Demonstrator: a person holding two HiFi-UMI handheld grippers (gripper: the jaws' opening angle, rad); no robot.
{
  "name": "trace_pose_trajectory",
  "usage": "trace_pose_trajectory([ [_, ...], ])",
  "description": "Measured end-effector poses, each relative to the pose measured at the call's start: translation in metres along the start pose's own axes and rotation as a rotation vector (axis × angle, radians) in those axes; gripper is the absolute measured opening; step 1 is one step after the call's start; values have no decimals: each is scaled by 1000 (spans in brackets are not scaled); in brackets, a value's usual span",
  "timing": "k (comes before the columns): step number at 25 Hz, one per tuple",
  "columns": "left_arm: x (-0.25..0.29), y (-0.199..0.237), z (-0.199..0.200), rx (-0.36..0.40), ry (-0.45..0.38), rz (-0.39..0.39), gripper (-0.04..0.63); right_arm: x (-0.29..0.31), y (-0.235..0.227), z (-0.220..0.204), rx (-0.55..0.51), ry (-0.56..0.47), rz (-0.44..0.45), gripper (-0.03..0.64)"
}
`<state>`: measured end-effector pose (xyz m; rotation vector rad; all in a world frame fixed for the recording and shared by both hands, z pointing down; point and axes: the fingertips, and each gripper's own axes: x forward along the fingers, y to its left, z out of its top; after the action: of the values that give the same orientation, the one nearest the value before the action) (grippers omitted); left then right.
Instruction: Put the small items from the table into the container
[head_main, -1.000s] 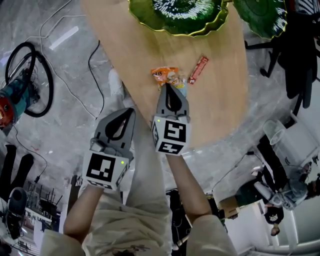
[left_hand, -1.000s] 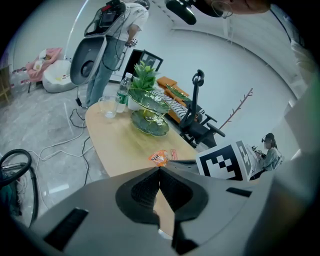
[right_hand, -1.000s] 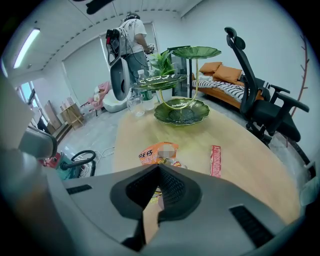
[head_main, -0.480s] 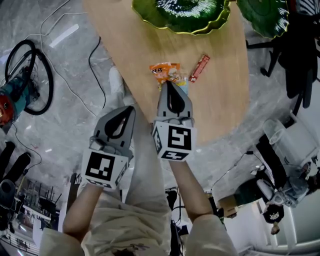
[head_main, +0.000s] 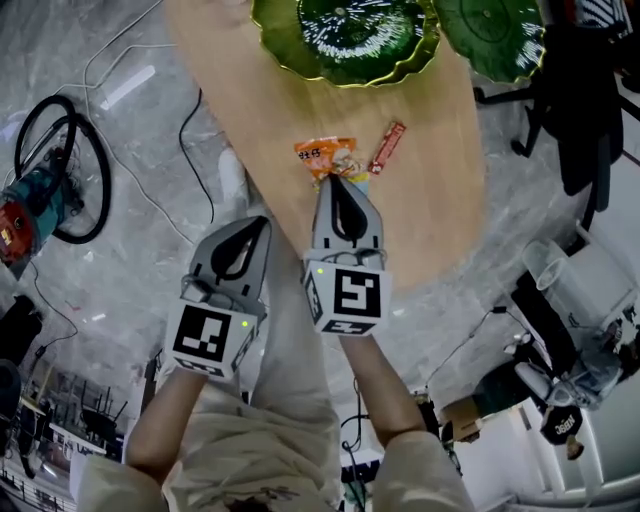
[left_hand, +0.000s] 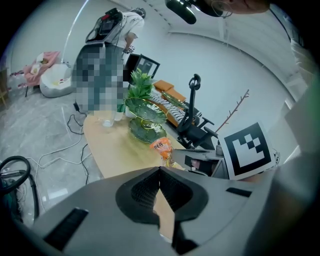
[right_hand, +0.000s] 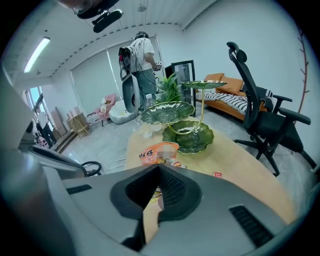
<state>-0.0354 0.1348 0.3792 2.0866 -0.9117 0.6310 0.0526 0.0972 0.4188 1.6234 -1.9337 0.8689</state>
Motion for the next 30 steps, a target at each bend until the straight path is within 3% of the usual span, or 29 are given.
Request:
trace_pose_trajectory([
  [9, -2, 5, 24, -26, -33, -20, 6, -5, 0, 29, 4, -61, -1, 5],
  [30, -4, 16, 52, 20, -38, -59, 6, -14, 10, 78, 48, -154, -45, 5],
])
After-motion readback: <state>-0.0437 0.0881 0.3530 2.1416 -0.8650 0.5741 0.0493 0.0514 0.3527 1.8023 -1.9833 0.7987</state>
